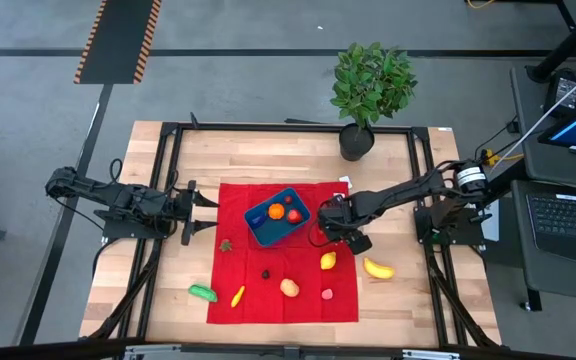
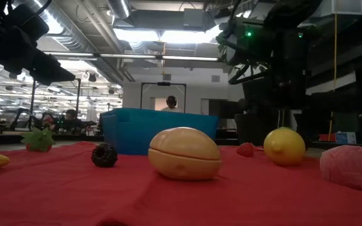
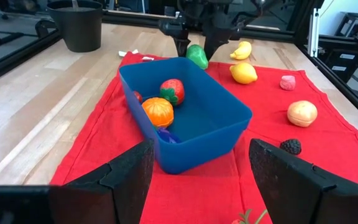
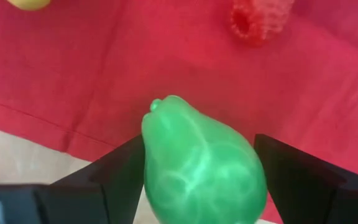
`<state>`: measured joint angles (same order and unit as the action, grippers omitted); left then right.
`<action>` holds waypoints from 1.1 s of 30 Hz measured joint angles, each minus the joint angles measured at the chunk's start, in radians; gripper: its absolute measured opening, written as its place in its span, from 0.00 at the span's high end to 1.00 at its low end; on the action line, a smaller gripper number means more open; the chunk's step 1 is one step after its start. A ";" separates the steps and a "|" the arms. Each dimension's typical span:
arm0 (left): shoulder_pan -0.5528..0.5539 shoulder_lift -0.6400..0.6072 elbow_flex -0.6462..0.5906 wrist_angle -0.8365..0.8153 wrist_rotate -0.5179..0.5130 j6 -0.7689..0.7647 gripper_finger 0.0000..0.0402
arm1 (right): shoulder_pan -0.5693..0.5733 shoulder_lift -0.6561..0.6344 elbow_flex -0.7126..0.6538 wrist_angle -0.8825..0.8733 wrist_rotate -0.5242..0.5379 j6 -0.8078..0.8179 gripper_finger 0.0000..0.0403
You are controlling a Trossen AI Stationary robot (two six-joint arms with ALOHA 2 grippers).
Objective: Pick and placing Produce into tupperware
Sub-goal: Put the pear into the blue bin
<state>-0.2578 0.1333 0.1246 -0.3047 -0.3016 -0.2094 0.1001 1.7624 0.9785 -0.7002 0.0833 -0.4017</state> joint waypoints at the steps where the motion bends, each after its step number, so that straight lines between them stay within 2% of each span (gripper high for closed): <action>1: 0.000 0.000 0.000 -0.001 0.000 0.000 0.37 | 0.000 0.005 0.000 0.000 0.000 0.000 0.28; 8: 0.000 0.000 0.000 -0.001 0.000 0.000 0.37 | 0.000 0.007 0.007 -0.008 0.000 0.002 0.29; 15: 0.000 0.000 0.000 -0.001 0.000 0.000 0.37 | 0.001 0.010 0.016 -0.020 -0.001 0.003 0.42; 33: 0.000 0.000 0.000 -0.002 0.000 0.001 0.37 | 0.000 -0.008 0.016 -0.063 0.011 0.066 0.42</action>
<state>-0.2577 0.1332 0.1246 -0.3065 -0.3016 -0.2081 0.1001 1.7549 0.9942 -0.7628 0.0943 -0.3360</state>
